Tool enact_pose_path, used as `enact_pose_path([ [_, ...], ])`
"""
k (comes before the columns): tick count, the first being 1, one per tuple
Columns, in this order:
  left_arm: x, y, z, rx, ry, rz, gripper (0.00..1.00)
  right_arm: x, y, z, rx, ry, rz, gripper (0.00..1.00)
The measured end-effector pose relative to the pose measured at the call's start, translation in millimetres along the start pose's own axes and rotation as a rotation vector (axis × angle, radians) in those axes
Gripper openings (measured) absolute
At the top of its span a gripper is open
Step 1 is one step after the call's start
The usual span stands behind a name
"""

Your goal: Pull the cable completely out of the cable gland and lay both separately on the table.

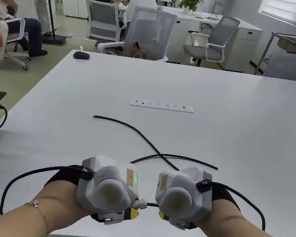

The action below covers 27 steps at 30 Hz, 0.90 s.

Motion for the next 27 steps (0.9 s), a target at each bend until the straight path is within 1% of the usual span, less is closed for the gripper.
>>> enact_pose_path([
  [2, -0.1, -0.7, -0.6, -0.004, -0.001, 0.002, 0.17, -0.2, -3.6, -0.9, -0.028, -0.003, 0.009, 0.02],
  [5, -0.4, -0.3, -0.5, -0.007, 0.002, 0.004, 0.17, -0.4, -6.3, -0.4, -0.051, -0.006, 0.008, 0.02],
  [12, -2.5, 0.9, 0.7, 0.003, 0.016, 0.015, 0.17, 2.6, -6.7, 1.7, -0.046, -0.025, -0.014, 0.01],
  [15, -2.1, 1.2, 0.8, 0.005, 0.019, 0.023, 0.17, 2.5, -7.0, 1.4, -0.049, -0.029, -0.006, 0.01],
  [17, -0.8, 1.2, 0.2, 0.001, 0.017, 0.017, 0.17, 2.0, -7.5, 1.1, -0.050, -0.027, -0.005, 0.01],
  [18, -1.4, -1.8, 1.2, -0.031, 0.024, 0.006, 0.17, 2.8, -10.1, 1.7, -0.073, -0.035, -0.004, 0.01],
  [19, -2.8, -3.6, 1.6, -0.041, 0.031, -0.019, 0.17, 4.4, -11.4, 1.8, -0.080, -0.042, 0.005, 0.01],
  [21, -3.6, -4.6, 1.4, -0.030, 0.030, 0.005, 0.17, 6.5, -12.7, 2.7, -0.074, -0.045, -0.010, 0.01],
  [22, -4.8, -3.4, 2.1, -0.014, 0.031, 0.026, 0.17, 7.3, -12.6, 3.4, -0.069, -0.049, -0.028, 0.01],
  [27, -5.8, -1.2, 1.4, -0.002, 0.041, 0.037, 0.17, 9.2, -14.3, 3.8, -0.086, -0.070, -0.037, 0.01],
])
Point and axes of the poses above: the centre of the closed fingertips' face, and the gripper's own axes: z roughly backward along the fingers, x roughly to its right, y roughly out of its top, the point moved 7 cm from there along z, roughly backward along the fingers, and after that the axes turned 5 degrees about x, right-handed, at the moved point
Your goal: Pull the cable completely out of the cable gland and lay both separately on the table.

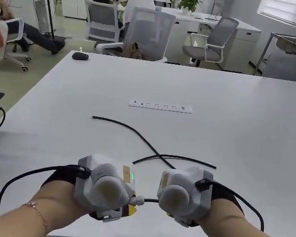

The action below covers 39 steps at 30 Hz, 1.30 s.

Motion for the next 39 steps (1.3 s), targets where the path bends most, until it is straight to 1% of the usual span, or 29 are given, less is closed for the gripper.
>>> enact_pose_path([
  [1, -0.5, -3.3, 0.5, -0.038, 0.008, -0.015, 0.17, 1.6, -5.3, 0.3, -0.041, -0.010, -0.005, 0.01],
  [2, -0.6, -5.0, 0.3, -0.045, 0.009, -0.038, 0.17, 2.7, -7.9, 0.1, -0.049, -0.013, -0.001, 0.01],
  [3, 0.4, -6.2, -0.1, -0.044, 0.006, -0.027, 0.17, 3.6, -10.5, 0.3, -0.056, -0.012, -0.009, 0.01],
  [4, 0.0, -6.7, 0.6, -0.040, 0.003, -0.007, 0.17, 5.3, -15.1, 1.4, -0.071, -0.013, -0.045, 0.01],
  [5, -1.2, -6.3, 1.4, -0.036, 0.006, -0.003, 0.17, 6.6, -16.8, 1.9, -0.075, -0.016, -0.058, 0.01],
  [7, -3.2, -5.0, 2.4, -0.031, 0.016, 0.005, 0.17, 11.1, -21.6, 4.5, -0.103, -0.042, -0.086, 0.01],
  [9, -4.4, -4.7, 2.5, -0.027, 0.022, 0.015, 0.17, 14.4, -24.7, 5.6, -0.121, -0.065, -0.080, 0.01],
  [10, -4.5, -4.6, 2.4, -0.027, 0.024, 0.017, 0.17, 14.8, -26.9, 5.9, -0.143, -0.072, -0.069, 0.01],
  [12, -4.1, -3.8, 2.6, -0.025, 0.025, 0.019, 0.17, 13.0, -26.6, 5.0, -0.143, -0.063, -0.073, 0.02],
  [13, -3.7, -4.6, 2.9, -0.035, 0.028, 0.012, 0.17, 9.2, -25.9, 2.8, -0.145, -0.037, -0.067, 0.02],
  [14, -3.4, -5.6, 2.9, -0.044, 0.028, 0.005, 0.17, 6.9, -25.4, 1.6, -0.149, -0.024, -0.059, 0.02],
  [15, -2.6, -6.6, 2.9, -0.052, 0.027, 0.003, 0.17, 4.5, -24.9, 0.0, -0.160, -0.018, -0.056, 0.06],
  [16, -2.2, -6.6, 3.0, -0.051, 0.024, 0.007, 0.17, 2.8, -23.2, -1.4, -0.153, -0.011, -0.045, 0.13],
  [17, -1.6, -5.5, 3.0, -0.043, 0.020, 0.011, 0.17, -0.2, -18.1, -3.5, -0.120, 0.010, -0.020, 0.21],
  [18, -1.5, -4.0, 2.9, -0.037, 0.021, 0.011, 0.17, -2.5, -13.4, -3.8, -0.089, 0.026, 0.000, 0.23],
  [19, -1.3, -1.4, 3.1, -0.029, 0.023, 0.010, 0.17, -4.2, -6.4, -3.1, -0.048, 0.036, 0.016, 0.22],
  [20, -1.2, -0.7, 3.0, -0.027, 0.023, 0.009, 0.17, -4.3, -4.4, -3.0, -0.037, 0.035, 0.016, 0.21],
  [22, -0.2, 1.3, 1.6, -0.020, 0.020, 0.002, 0.17, -4.5, 5.2, -1.6, 0.026, 0.032, 0.025, 0.23],
  [24, 2.5, 2.2, 0.3, -0.020, 0.009, -0.013, 0.17, -6.1, 12.1, 0.6, 0.088, 0.051, 0.015, 0.23],
  [27, 4.3, 4.0, -0.5, -0.016, 0.000, -0.032, 0.18, -8.6, 20.2, 3.3, 0.161, 0.073, 0.015, 0.20],
  [30, 5.5, 5.2, -1.0, -0.011, -0.007, -0.034, 0.18, -10.9, 20.2, 2.4, 0.156, 0.085, 0.026, 0.16],
  [31, 5.4, 4.9, -1.0, -0.014, -0.006, -0.039, 0.18, -11.7, 18.9, 2.1, 0.148, 0.093, 0.034, 0.12],
  [32, 5.4, 4.7, -1.0, -0.015, -0.007, -0.041, 0.18, -12.3, 18.1, 1.9, 0.143, 0.099, 0.039, 0.03],
  [33, 5.5, 3.9, -1.1, -0.019, -0.010, -0.045, 0.18, -12.5, 15.0, 1.9, 0.128, 0.102, 0.043, 0.00],
  [34, 5.7, 3.6, -1.4, -0.019, -0.009, -0.047, 0.18, -12.2, 14.8, -1.1, 0.129, 0.104, 0.033, 0.00],
  [36, 5.7, 4.6, -2.0, -0.012, -0.011, -0.043, 0.18, -10.9, 12.6, -2.0, 0.115, 0.106, 0.009, 0.00],
  [39, 4.7, 6.3, -1.3, -0.002, -0.006, -0.040, 0.18, -8.9, 11.5, -1.3, 0.107, 0.094, 0.004, 0.00],
])
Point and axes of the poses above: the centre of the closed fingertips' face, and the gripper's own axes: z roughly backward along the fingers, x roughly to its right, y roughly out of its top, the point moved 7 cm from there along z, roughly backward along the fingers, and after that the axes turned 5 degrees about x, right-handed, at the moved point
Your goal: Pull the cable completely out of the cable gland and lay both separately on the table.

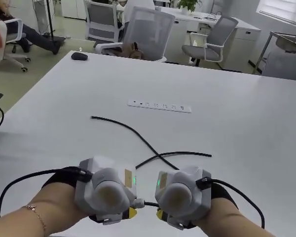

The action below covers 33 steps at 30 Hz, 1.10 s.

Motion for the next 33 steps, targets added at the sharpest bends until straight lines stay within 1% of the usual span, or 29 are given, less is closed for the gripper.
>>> enact_pose_path([
  [3, -0.3, -0.2, 0.3, 0.001, 0.002, 0.000, 0.18, -0.8, 0.6, 0.8, 0.006, 0.000, -0.009, 0.00],
  [5, 0.1, -0.3, 0.6, 0.001, 0.002, 0.000, 0.18, -1.4, 1.1, 1.0, 0.004, -0.003, 0.005, 0.00],
  [11, -2.7, 2.1, 2.2, 0.023, 0.016, 0.012, 0.18, 3.9, 0.5, 3.7, 0.010, -0.037, -0.017, 0.00],
  [13, -2.9, 2.2, 2.6, 0.027, 0.017, 0.016, 0.17, 4.2, 0.2, 3.9, 0.011, -0.040, -0.018, 0.00],
  [14, -4.3, -1.6, 3.3, -0.005, 0.026, 0.010, 0.17, 4.8, -2.6, 3.5, -0.015, -0.046, -0.021, 0.00],
  [15, -5.3, -6.2, 2.6, -0.026, 0.027, -0.024, 0.17, 6.2, -5.7, 3.5, -0.037, -0.054, -0.012, 0.00],
  [16, -5.1, -8.0, 2.3, -0.026, 0.027, -0.014, 0.17, 6.5, -6.5, 3.5, -0.040, -0.055, -0.014, 0.00],
  [17, -6.0, -8.0, 3.2, -0.016, 0.028, 0.007, 0.17, 6.8, -6.9, 4.3, -0.033, -0.057, -0.038, 0.00],
  [18, -6.4, -6.4, 3.5, -0.004, 0.028, 0.017, 0.18, 7.2, -7.2, 4.5, -0.034, -0.060, -0.050, 0.00],
  [19, -6.6, -5.5, 3.8, -0.002, 0.030, 0.021, 0.18, 8.5, -8.4, 5.0, -0.042, -0.067, -0.050, 0.00],
  [20, -6.4, -3.7, 3.7, 0.002, 0.030, 0.019, 0.18, 10.3, -11.3, 5.4, -0.065, -0.078, -0.057, 0.00],
  [21, -7.5, -6.5, 3.9, -0.026, 0.039, 0.012, 0.18, 11.7, -16.5, 7.4, -0.105, -0.095, -0.068, 0.00],
  [22, -8.5, -9.9, 3.4, -0.044, 0.043, -0.015, 0.17, 13.4, -21.1, 7.2, -0.123, -0.099, -0.067, 0.00],
  [23, -8.2, -10.6, 3.2, -0.041, 0.041, -0.005, 0.17, 14.0, -23.5, 7.3, -0.128, -0.099, -0.077, 0.00],
  [24, -8.5, -10.7, 4.0, -0.036, 0.042, 0.011, 0.18, 15.3, -26.8, 8.8, -0.140, -0.108, -0.106, 0.00],
  [25, -8.8, -9.7, 4.6, -0.029, 0.043, 0.015, 0.18, 16.4, -28.9, 10.0, -0.151, -0.117, -0.118, 0.00],
  [28, -9.5, -9.9, 4.8, -0.032, 0.049, 0.017, 0.18, 21.2, -38.3, 13.1, -0.214, -0.149, -0.125, 0.00],
  [29, -9.4, -10.0, 4.5, -0.033, 0.048, 0.018, 0.18, 20.7, -39.5, 13.1, -0.224, -0.148, -0.128, 0.00],
  [30, -9.1, -9.3, 4.4, -0.031, 0.046, 0.019, 0.17, 18.3, -39.3, 11.6, -0.223, -0.133, -0.131, 0.00],
  [31, -8.3, -7.9, 4.1, -0.037, 0.048, 0.015, 0.17, 11.9, -41.2, 9.3, -0.256, -0.089, -0.142, 0.00],
  [32, -8.4, -5.8, 3.6, -0.028, 0.051, -0.008, 0.17, 10.2, -39.6, 6.8, -0.249, -0.078, -0.116, 0.00],
  [33, -5.7, -4.3, 2.3, -0.023, 0.039, 0.002, 0.17, 9.2, -33.8, 5.5, -0.211, -0.078, -0.099, 0.03],
])
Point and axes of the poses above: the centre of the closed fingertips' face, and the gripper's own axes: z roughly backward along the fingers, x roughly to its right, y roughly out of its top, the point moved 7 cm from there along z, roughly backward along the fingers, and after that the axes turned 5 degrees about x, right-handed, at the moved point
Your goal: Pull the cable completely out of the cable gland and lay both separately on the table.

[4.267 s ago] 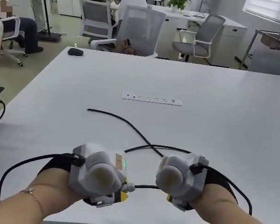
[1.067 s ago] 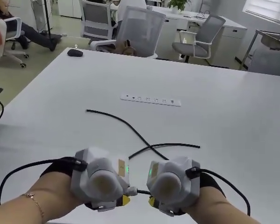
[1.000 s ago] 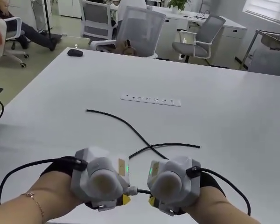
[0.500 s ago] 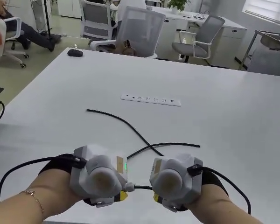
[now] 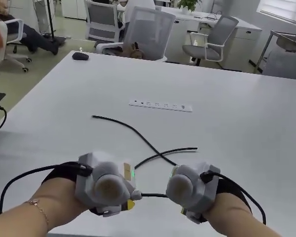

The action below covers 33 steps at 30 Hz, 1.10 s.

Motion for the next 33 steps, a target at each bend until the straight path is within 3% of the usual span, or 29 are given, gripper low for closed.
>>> enact_pose_path([
  [1, 1.3, 0.6, -0.8, 0.002, -0.008, 0.000, 0.17, 0.1, 3.1, 0.2, 0.018, -0.001, -0.002, 0.13],
  [3, 5.6, 0.3, -3.5, -0.015, -0.026, -0.034, 0.17, -1.5, 18.0, 1.3, 0.113, 0.009, -0.011, 0.25],
  [5, 6.8, 0.4, -4.5, -0.020, -0.030, -0.051, 0.17, -6.0, 30.3, 3.8, 0.179, 0.032, 0.046, 0.27],
  [6, 6.4, 0.7, -3.9, -0.016, -0.032, -0.049, 0.17, -10.8, 40.1, 6.3, 0.243, 0.050, 0.096, 0.26],
  [8, 6.6, 1.3, -3.2, -0.010, -0.033, -0.048, 0.18, -22.5, 48.7, 8.2, 0.297, 0.107, 0.089, 0.22],
  [9, 6.6, 1.5, -3.2, -0.004, -0.034, -0.051, 0.18, -24.6, 49.5, 7.3, 0.296, 0.110, 0.095, 0.23],
  [12, 9.2, 4.5, -4.0, 0.014, -0.048, -0.057, 0.18, -26.3, 45.2, 2.3, 0.228, 0.102, 0.156, 0.21],
  [14, 12.8, 7.6, -5.9, 0.022, -0.064, -0.071, 0.18, -25.6, 44.5, 1.5, 0.235, 0.106, 0.157, 0.12],
  [15, 14.9, 8.3, -7.2, 0.021, -0.075, -0.086, 0.18, -24.5, 43.9, 3.2, 0.242, 0.117, 0.142, 0.01],
  [17, 15.6, 7.6, -7.8, 0.014, -0.074, -0.100, 0.18, -25.4, 43.3, 1.8, 0.240, 0.132, 0.128, 0.00],
  [20, 14.3, 8.3, -7.1, 0.026, -0.074, -0.092, 0.18, -25.9, 41.5, 1.0, 0.209, 0.115, 0.145, 0.00],
  [26, 11.0, 8.6, -5.1, 0.035, -0.061, -0.079, 0.18, -21.4, 40.8, 1.7, 0.219, 0.101, 0.110, 0.00],
  [27, 8.1, 3.4, -4.6, -0.006, -0.043, -0.106, 0.17, -19.4, 37.5, 1.1, 0.200, 0.087, 0.107, 0.00],
  [28, 7.5, 0.6, -5.0, -0.018, -0.039, -0.125, 0.17, -18.1, 35.9, 1.1, 0.196, 0.084, 0.107, 0.00],
  [33, 3.8, -5.9, -4.1, -0.023, -0.040, -0.067, 0.18, -14.0, 29.9, 0.7, 0.163, 0.063, 0.083, 0.00],
])
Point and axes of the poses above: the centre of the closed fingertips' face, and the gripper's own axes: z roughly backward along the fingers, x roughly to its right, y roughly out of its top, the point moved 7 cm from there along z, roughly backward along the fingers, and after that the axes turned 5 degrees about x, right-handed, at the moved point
